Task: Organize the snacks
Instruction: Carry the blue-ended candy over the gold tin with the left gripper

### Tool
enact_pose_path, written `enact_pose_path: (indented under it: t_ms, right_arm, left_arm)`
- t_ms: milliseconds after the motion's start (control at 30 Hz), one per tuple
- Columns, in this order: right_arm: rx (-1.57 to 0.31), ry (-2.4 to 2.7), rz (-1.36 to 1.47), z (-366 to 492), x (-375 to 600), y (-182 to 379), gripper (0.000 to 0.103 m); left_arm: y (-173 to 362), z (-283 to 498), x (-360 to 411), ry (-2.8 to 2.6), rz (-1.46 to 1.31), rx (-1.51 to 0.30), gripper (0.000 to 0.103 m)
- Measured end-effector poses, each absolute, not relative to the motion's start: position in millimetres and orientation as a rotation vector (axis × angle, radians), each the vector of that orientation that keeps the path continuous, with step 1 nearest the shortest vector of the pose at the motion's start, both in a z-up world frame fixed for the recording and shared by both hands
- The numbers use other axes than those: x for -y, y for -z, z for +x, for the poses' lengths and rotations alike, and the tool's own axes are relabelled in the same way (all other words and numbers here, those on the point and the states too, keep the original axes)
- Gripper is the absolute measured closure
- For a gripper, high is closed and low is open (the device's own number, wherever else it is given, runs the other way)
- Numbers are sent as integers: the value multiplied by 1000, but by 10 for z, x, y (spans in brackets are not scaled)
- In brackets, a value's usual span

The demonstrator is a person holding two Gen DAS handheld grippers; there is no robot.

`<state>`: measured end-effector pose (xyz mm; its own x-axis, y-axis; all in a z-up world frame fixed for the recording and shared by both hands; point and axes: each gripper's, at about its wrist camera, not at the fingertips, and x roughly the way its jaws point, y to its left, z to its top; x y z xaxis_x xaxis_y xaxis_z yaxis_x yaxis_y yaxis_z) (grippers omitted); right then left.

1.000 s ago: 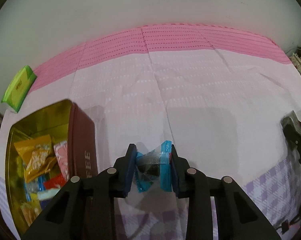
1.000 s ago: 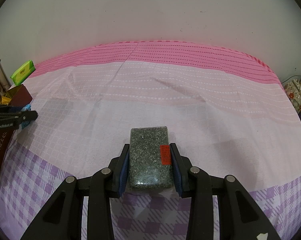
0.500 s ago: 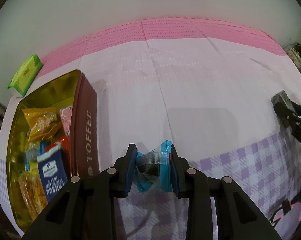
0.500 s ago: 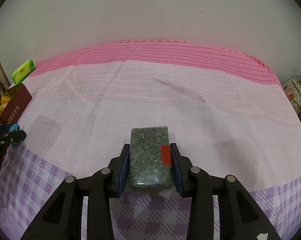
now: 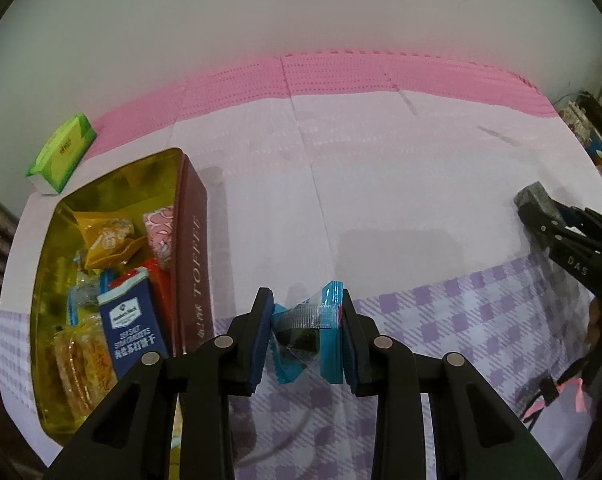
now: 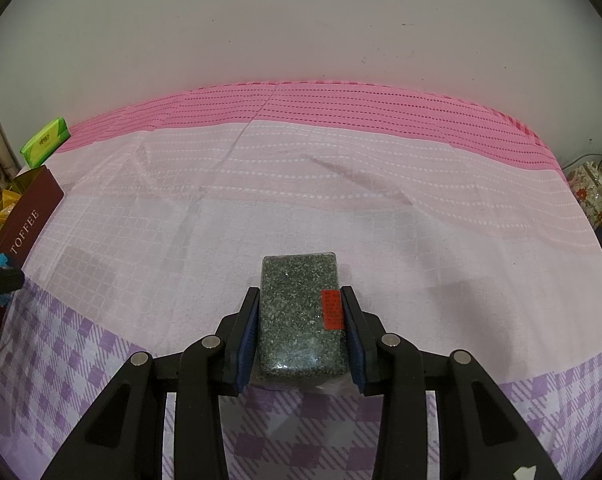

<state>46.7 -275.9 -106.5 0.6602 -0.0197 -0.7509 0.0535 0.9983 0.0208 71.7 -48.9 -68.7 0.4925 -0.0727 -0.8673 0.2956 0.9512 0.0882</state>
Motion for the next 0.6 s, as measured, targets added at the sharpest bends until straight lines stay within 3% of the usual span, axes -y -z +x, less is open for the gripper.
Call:
enact_pose_path:
  t_ms: [600]
  right_arm:
    - [-849,41,41,466,2759,1063,65]
  left_arm:
    - [274,705,238,186,213,-969,71]
